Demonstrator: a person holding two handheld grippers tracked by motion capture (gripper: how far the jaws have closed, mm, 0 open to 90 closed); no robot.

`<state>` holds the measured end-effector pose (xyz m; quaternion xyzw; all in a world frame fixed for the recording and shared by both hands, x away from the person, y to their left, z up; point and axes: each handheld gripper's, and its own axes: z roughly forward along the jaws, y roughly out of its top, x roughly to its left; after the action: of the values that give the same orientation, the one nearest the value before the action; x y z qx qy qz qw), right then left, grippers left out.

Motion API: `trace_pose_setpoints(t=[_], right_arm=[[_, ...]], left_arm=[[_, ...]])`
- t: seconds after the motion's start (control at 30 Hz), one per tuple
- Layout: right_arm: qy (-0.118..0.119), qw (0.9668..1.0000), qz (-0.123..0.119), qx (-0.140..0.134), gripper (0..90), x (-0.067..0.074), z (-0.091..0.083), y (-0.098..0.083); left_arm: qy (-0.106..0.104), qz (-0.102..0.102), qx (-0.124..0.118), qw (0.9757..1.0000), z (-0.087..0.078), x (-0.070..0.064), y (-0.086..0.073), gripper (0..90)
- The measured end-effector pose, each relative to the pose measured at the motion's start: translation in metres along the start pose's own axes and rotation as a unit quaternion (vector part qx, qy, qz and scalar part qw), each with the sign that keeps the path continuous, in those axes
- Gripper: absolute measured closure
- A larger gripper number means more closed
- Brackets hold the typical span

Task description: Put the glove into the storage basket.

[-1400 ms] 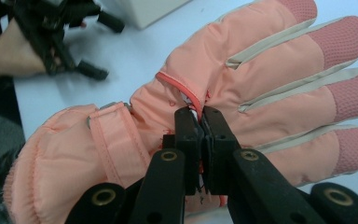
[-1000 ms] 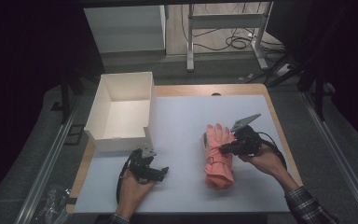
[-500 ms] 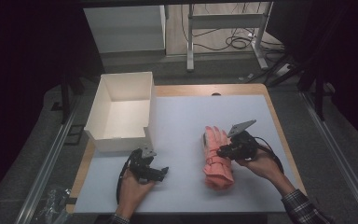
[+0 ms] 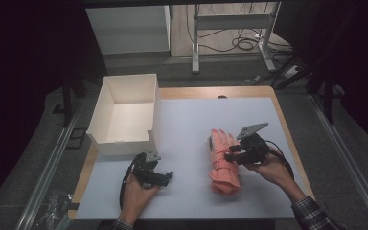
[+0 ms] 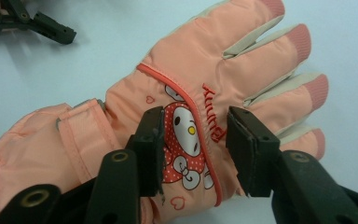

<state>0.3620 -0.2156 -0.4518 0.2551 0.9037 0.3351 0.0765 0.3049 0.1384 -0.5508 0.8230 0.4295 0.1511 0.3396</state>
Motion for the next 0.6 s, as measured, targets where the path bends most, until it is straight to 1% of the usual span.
trace_pose_setpoints(t=[0.13,0.3,0.47,0.6], right_arm=[[-0.012,0.9999,0.0,-0.001,51.4,0.001,-0.004,0.0],[-0.037,0.9993,0.005,-0.008,46.2,0.0,-0.013,-0.002],[-0.053,0.9982,0.021,-0.021,42.9,-0.004,-0.025,-0.008],[-0.06,0.9974,0.031,-0.026,42.2,-0.008,-0.033,-0.017]], left_arm=[[0.0,-0.001,-0.001,1.0,0.0,0.0,0.0,1.2],[0.0,-0.003,-0.003,1.0,0.0,0.0,0.0,1.2],[0.0,-0.003,-0.003,1.0,0.0,0.0,0.0,1.2],[0.0,0.0,0.0,1.0,0.0,0.0,0.0,1.2]])
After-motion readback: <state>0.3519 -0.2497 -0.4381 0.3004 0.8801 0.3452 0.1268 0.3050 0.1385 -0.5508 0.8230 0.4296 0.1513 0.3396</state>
